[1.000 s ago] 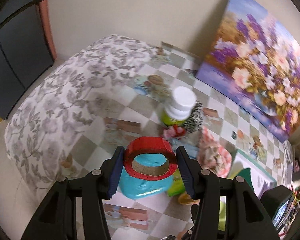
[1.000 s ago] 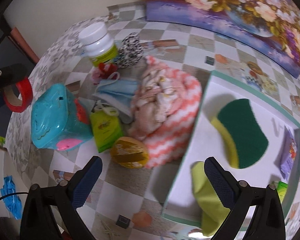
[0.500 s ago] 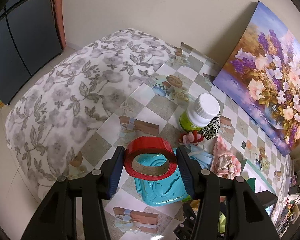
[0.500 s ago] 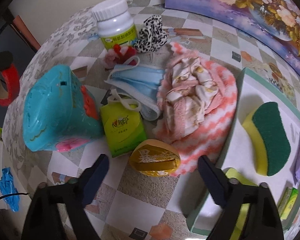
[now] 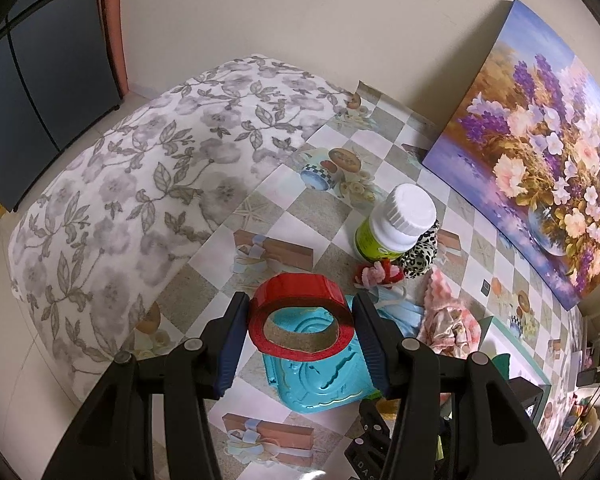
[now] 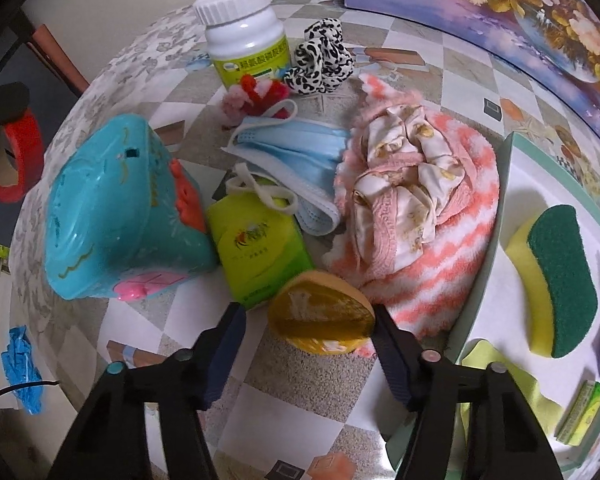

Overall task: Organize soft objects
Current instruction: 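Carry the tape roll and the bun over the tray with both tools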

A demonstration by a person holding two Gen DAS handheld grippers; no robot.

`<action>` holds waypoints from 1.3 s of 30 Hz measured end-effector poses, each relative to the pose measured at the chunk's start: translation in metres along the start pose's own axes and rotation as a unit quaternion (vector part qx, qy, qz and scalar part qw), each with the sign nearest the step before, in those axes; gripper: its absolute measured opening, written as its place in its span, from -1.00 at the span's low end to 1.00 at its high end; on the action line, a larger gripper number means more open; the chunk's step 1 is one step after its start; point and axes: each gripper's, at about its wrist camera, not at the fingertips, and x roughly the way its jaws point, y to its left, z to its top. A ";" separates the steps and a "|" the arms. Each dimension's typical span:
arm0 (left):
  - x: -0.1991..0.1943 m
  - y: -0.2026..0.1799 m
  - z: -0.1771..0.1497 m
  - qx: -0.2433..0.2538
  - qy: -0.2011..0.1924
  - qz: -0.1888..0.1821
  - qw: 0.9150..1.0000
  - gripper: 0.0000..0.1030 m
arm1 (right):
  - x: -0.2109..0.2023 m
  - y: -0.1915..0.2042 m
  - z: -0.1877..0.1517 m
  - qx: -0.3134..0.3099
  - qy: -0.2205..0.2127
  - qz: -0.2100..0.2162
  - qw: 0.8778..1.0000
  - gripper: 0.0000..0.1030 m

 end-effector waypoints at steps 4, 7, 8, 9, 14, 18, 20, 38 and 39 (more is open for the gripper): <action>-0.002 -0.001 -0.001 0.003 -0.002 0.001 1.000 0.06 | 0.001 -0.007 -0.001 0.003 0.004 0.001 1.000 0.01; -0.002 -0.002 -0.001 0.005 -0.003 0.002 1.000 0.06 | 0.001 -0.007 -0.001 0.003 0.003 0.001 1.000 0.01; -0.002 -0.002 -0.001 0.005 -0.003 0.002 1.000 0.06 | -0.001 -0.008 -0.001 0.002 0.003 0.001 1.000 0.01; -0.002 -0.002 -0.001 0.005 -0.003 0.002 1.000 0.06 | -0.002 -0.009 -0.002 0.001 0.003 0.001 1.000 0.01; -0.005 -0.005 -0.002 0.008 -0.005 0.003 1.000 0.06 | -0.010 -0.010 -0.003 0.005 -0.001 0.002 1.000 0.01; -0.009 -0.007 -0.002 0.012 -0.010 0.002 1.000 0.06 | -0.025 -0.019 -0.002 0.016 -0.013 0.006 1.000 0.01; -0.010 -0.009 -0.003 0.014 -0.011 0.001 1.000 0.06 | -0.036 -0.026 0.000 0.021 -0.022 0.006 1.000 0.01; -0.026 -0.074 -0.027 0.082 -0.012 -0.020 0.996 0.06 | -0.104 -0.128 -0.013 0.154 -0.076 -0.032 0.985 0.01; -0.025 -0.083 -0.030 0.092 -0.008 -0.024 0.995 0.06 | -0.106 -0.135 -0.015 0.163 -0.077 -0.035 0.983 0.01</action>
